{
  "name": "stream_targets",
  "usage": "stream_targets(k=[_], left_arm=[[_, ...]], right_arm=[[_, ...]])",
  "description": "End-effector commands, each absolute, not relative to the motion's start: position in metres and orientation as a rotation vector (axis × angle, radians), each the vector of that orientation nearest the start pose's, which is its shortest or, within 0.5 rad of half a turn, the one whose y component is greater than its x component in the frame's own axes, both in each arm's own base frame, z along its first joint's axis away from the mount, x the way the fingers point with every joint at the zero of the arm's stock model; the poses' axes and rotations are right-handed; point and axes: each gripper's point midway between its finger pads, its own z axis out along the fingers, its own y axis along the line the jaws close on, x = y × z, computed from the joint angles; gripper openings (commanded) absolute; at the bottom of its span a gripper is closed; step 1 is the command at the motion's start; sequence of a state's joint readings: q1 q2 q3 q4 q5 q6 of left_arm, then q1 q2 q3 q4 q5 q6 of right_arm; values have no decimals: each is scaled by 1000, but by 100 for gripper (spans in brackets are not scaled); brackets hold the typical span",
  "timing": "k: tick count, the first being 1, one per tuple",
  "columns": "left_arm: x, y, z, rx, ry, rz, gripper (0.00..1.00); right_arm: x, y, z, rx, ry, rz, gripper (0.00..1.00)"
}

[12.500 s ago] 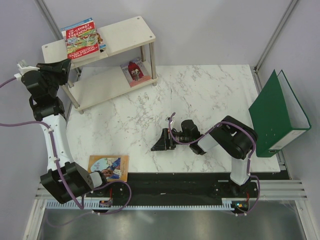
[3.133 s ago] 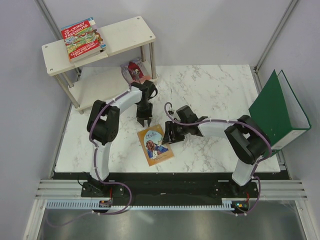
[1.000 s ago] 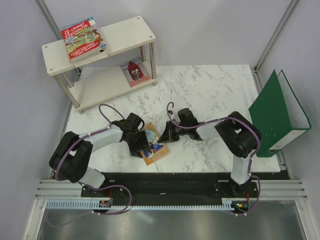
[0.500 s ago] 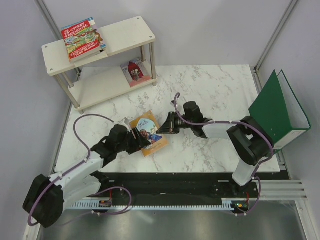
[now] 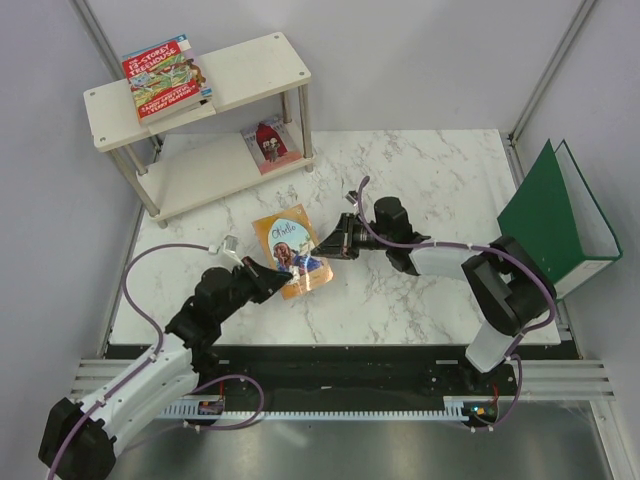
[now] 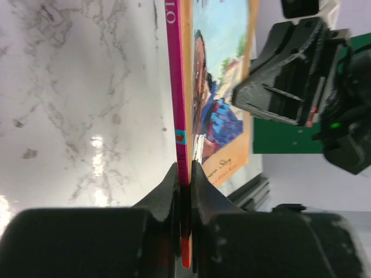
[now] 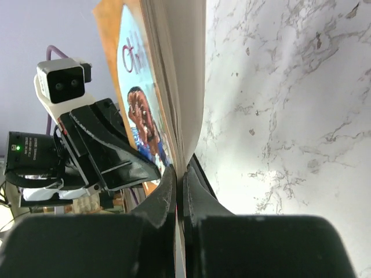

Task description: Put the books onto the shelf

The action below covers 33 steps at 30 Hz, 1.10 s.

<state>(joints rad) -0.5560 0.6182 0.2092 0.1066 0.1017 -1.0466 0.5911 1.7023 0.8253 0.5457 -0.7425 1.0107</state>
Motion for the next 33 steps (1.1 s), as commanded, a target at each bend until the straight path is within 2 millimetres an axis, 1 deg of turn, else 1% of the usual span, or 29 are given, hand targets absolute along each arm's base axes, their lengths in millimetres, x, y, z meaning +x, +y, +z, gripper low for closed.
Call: stream_targets(k=[1,3,6,7,8,9,10,11,12,13,14,15,16,17,18,19,20,21,23,24,25,26,27,28,29,30,31,32,33], left_arm=[[214,-199,164,-423,1979,-1196,2],[215,-198,168,-420,1989,-1174,2],[223,-190,189,-426,1970,-1097,2],[225,-188,208,-424,1954,-1081,2],[230,-187,215,-415,1960,-1052,2],[233,-186,225,-378,1955,-1021,2],[239,-184,257,-367,1917,-999,2],[243,-185,269,-342,1914,-979,2],[252,-188,270,-291,1946,-923,2],[259,-192,313,-252,1883,-940,2],[263,-194,322,-225,1894,-917,2],[276,-200,325,-168,1916,-874,2],[282,-200,370,-143,1833,-887,2],[284,-202,380,-115,1845,-888,2],[296,-204,414,-76,1792,-898,2],[300,-202,430,-59,1770,-907,2],[306,-200,440,-56,1769,-913,2],[306,-189,481,-39,1687,-941,2],[328,-182,494,-45,1688,-966,2],[326,-165,524,-35,1633,-1005,2],[347,-163,520,-34,1661,-1027,2],[346,-164,524,12,1682,-1096,2],[349,-145,546,7,1650,-1088,2],[355,-142,548,15,1661,-1120,2],[368,-149,536,37,1722,-1237,2],[375,-127,548,13,1694,-1232,2],[379,-123,548,9,1702,-1265,2],[392,-120,538,-12,1742,-1337,2],[397,-107,541,-39,1730,-1329,2]], right_arm=[[281,357,179,-125,2095,1736,2],[283,357,178,-120,2089,1739,7],[282,355,173,-126,2114,1701,18],[283,353,170,-164,2108,1655,25],[281,348,159,-150,2166,1607,30],[286,343,162,-145,2154,1539,41],[286,339,160,-153,2167,1487,48],[282,330,148,-186,2215,1398,59],[287,322,153,-176,2194,1322,69],[287,315,149,-173,2211,1262,75],[283,307,141,-206,2237,1189,80],[281,301,146,-215,2223,1160,87],[282,292,139,-199,2237,1099,89],[278,288,133,-214,2254,1069,90],[276,283,133,-215,2251,1055,93],[273,277,123,-206,2270,1023,94],[269,274,119,-206,2280,1014,95],[267,271,117,-204,2280,1004,96],[260,264,104,-201,2303,972,98],[255,260,95,-210,2320,951,98],[255,256,91,-209,2324,928,98],[253,253,88,-210,2329,912,98],[250,249,83,-212,2337,898,98],[248,247,80,-211,2342,885,98],[248,244,80,-207,2333,867,98],[248,241,78,-203,2336,852,98],[245,236,74,-204,2343,831,98],[246,232,75,-196,2334,808,98],[244,229,73,-191,2337,789,98]])
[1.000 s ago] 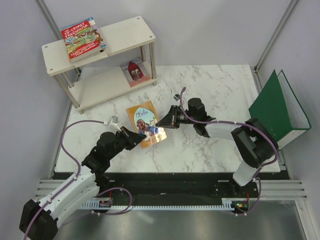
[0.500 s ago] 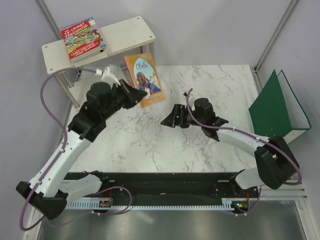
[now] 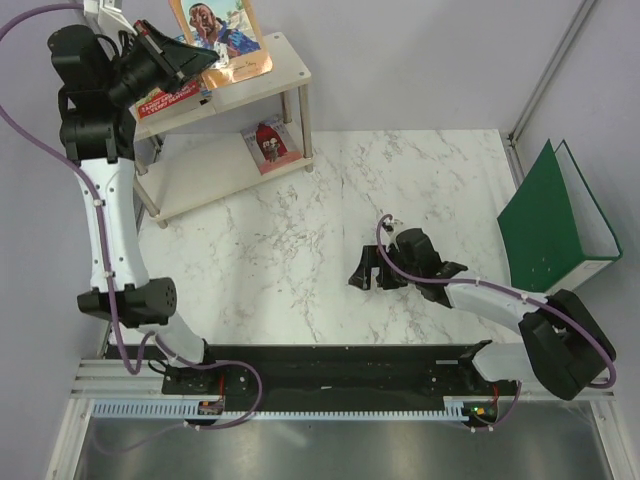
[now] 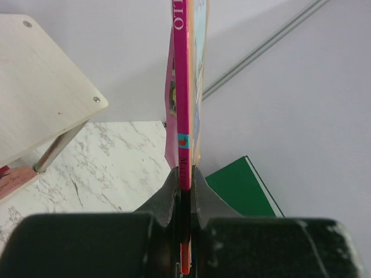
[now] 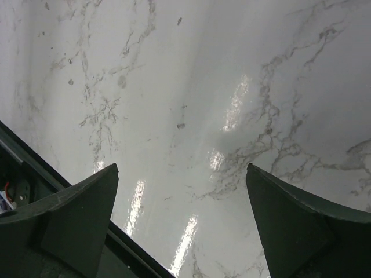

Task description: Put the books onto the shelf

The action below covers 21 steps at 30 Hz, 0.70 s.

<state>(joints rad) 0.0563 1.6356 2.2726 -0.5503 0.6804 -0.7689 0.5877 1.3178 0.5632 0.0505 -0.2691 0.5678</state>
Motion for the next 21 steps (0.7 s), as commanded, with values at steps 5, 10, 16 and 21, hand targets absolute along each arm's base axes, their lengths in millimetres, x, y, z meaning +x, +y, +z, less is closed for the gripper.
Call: stream_targets(k=[5,10,16,21], left_arm=[[417,-66,534,-135,1718,-1383,2],[427,-29,534,-181,1687,-1435,2],[432,5,531,-244,1669,-1428,2],[441,29,517,-324,1677,-1438,2]], right_arm=[[240,215,69,-192,2335,720,98],[229,210,55,-198,2371,715,98],[215,209,39,-186,2404,742,98],[204,211,31,-152,2418,801,98]])
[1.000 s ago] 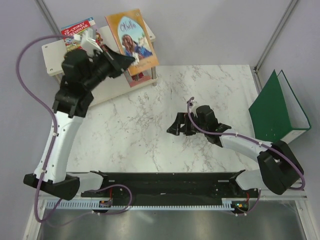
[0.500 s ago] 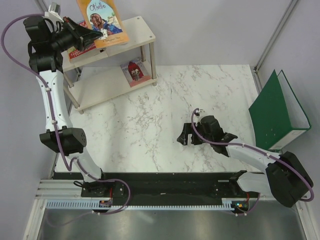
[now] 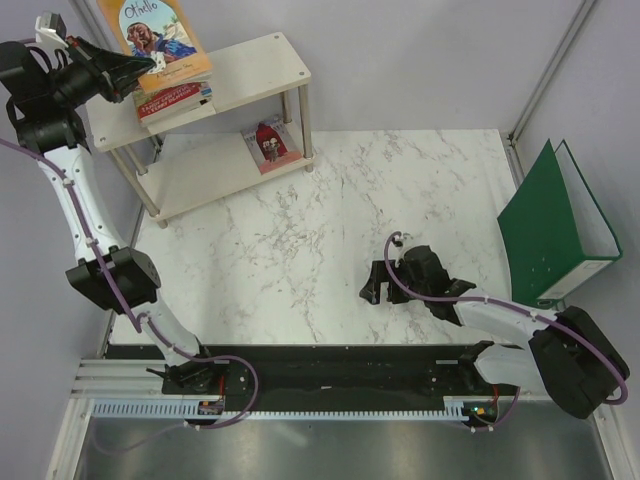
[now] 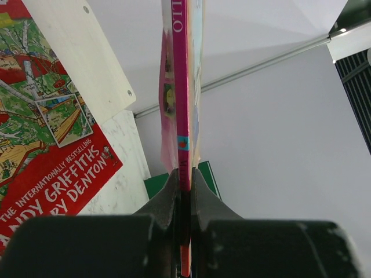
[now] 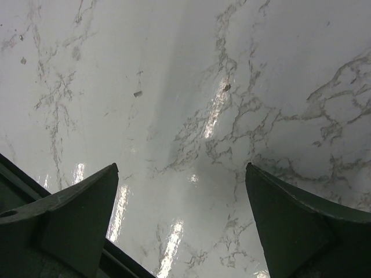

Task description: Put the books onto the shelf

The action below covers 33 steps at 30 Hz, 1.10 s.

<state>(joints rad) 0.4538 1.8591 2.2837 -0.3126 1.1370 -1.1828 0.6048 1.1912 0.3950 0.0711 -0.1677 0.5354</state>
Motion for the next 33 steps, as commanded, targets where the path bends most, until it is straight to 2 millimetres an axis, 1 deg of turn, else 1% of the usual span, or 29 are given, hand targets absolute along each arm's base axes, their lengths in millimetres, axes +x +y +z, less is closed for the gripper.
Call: stream_targets(k=[1,3,7,12,13,15,18,19,20,21,23,26,28,29,30,33], left_arm=[[445,36,512,-346,1682,-1448,2],[447,41,509,-361,1686,-1455,2],[454,55,495,-412,1695,-1469,2],[457,57,488,-431,1709,-1483,3],[458,57,485,-441,1714,-1487,6],[456,56,486,-434,1717,-1481,7],[454,55,484,-455,1724,-1471,16],[454,55,483,-458,1725,-1467,22],[454,55,481,-464,1729,-1469,25],[455,56,481,-466,1728,-1459,32],[455,57,478,-480,1732,-1458,37],[454,57,476,-490,1738,-1456,54],[453,56,475,-504,1739,-1451,74],[452,56,475,-508,1740,-1448,91],[453,56,472,-523,1742,-1448,100],[448,54,477,-519,1738,-1438,100]], right_arm=[[204,210,31,-148,2416,798,98],[203,210,33,-146,2410,800,98],[202,209,32,-140,2411,797,98],[201,207,30,-129,2414,789,98],[202,206,30,-127,2414,789,98],[201,207,29,-129,2420,786,98],[202,207,28,-129,2425,784,98],[202,207,28,-130,2425,783,98],[202,207,28,-130,2425,783,98],[201,207,28,-129,2425,786,98],[202,207,28,-129,2424,785,98],[202,207,29,-125,2420,784,98],[201,206,29,-125,2420,784,98],[202,206,29,-123,2420,783,98],[202,206,29,-123,2420,781,98],[202,206,29,-123,2422,782,98]])
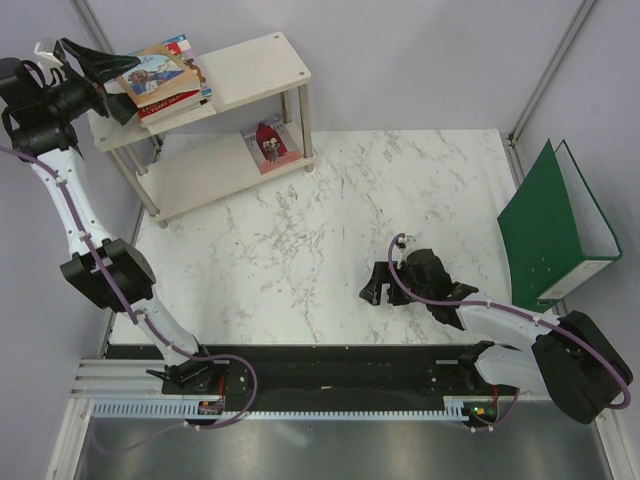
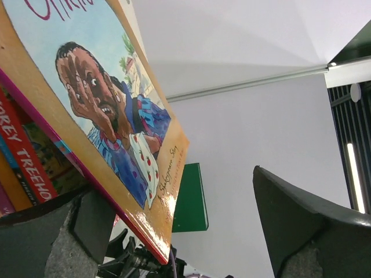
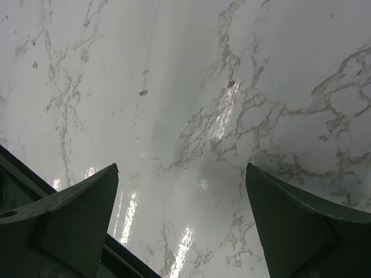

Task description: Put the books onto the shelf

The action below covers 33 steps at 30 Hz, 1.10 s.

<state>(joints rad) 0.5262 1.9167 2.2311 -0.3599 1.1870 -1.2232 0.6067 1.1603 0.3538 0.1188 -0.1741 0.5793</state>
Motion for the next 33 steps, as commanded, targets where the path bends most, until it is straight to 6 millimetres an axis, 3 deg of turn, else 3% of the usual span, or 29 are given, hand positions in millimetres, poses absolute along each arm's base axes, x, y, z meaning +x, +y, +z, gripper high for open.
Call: stream_targets(k=[1,10,19,24,26,28,29,33], left_arm=[[446,53,480,-513,1734,-1433,100],[434,46,487,-507,1733,-1413,100],[404,29,508,-458,1720,-1377,96],[396,18,502,-459,1742,-1373,79],[393,12,497,-455,1756,-1369,64],[391,8,489,-460,1769,-1365,57],[391,6,486,-466,1775,-1361,48],[391,4,471,-496,1793,-1349,33]], right_arm=[[202,206,29,-125,2418,783,98],[202,206,31,-122,2411,786,98],[202,206,30,-120,2416,784,98],[202,206,29,-121,2416,786,98],[202,206,29,-119,2415,787,98],[202,206,29,-118,2416,785,98],[202,206,29,-121,2416,786,98],[202,206,28,-119,2418,786,98]])
